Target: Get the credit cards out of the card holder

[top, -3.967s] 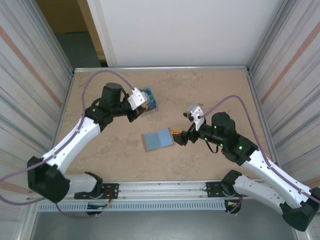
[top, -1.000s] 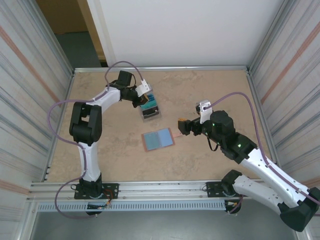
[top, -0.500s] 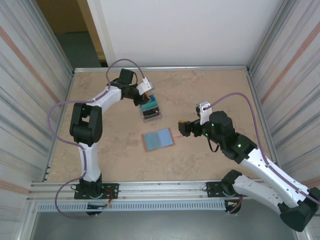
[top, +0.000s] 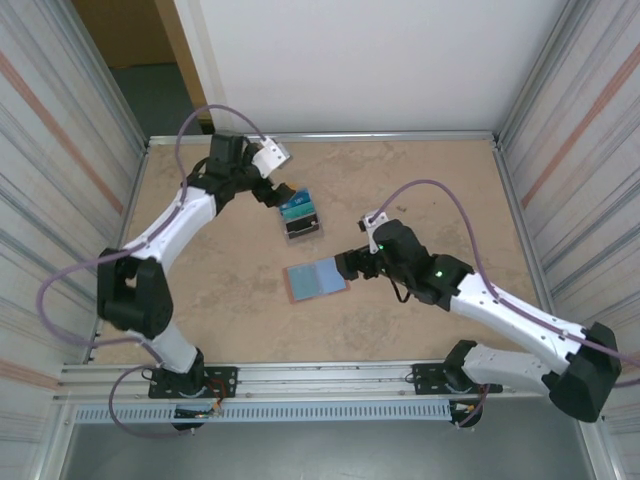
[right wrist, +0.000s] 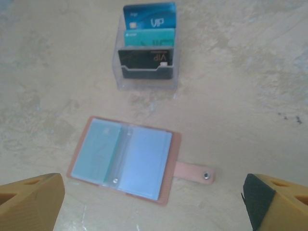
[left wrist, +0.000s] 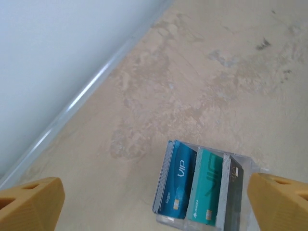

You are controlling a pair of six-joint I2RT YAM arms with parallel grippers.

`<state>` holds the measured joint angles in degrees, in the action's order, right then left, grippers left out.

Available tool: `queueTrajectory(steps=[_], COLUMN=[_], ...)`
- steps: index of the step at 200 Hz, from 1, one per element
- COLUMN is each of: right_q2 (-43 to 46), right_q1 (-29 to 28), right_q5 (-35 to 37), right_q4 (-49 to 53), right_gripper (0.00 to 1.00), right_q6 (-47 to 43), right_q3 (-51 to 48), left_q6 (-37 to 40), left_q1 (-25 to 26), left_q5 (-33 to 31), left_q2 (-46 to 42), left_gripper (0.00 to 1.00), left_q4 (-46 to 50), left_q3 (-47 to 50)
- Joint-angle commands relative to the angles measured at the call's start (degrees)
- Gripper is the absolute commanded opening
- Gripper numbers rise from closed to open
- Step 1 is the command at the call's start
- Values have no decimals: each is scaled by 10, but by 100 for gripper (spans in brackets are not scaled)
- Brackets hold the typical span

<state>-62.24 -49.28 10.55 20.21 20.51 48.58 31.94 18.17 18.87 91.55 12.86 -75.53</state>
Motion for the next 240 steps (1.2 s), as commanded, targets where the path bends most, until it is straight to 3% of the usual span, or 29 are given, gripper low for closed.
queueTrajectory(steps=[1,34,54,101,140,174,240], right_q2=[-37,-111,-158,-259,-347,-415,-469], right_q1=[-25,-56,-76,-105,-119,-124,-123], right_q5=[22,5,-5,-32,-28,-21,-15], right_q4=[24,27,29,17,34,56,65], right_gripper=[89,77,69,57,47,42,47], right_q6=[45,79,83,71,51,43,42], right_q3=[23,39,59,102,166,215,245], left_q6=[-97,-256,-329,-419,-495,-508,-501], left_q1=[20,29,29,29,28,26,26], left_q5=[-89,-146,-186,-283,-315,-310,-317], left_q2=[-83,-231,-311,-470,-577,-650,-687], left_gripper=[99,99,99,99,99,99,99], left_q4=[-77,-166,-170,-127,-125,-112,-88], left_q3=[92,264,344,469,557,602,625])
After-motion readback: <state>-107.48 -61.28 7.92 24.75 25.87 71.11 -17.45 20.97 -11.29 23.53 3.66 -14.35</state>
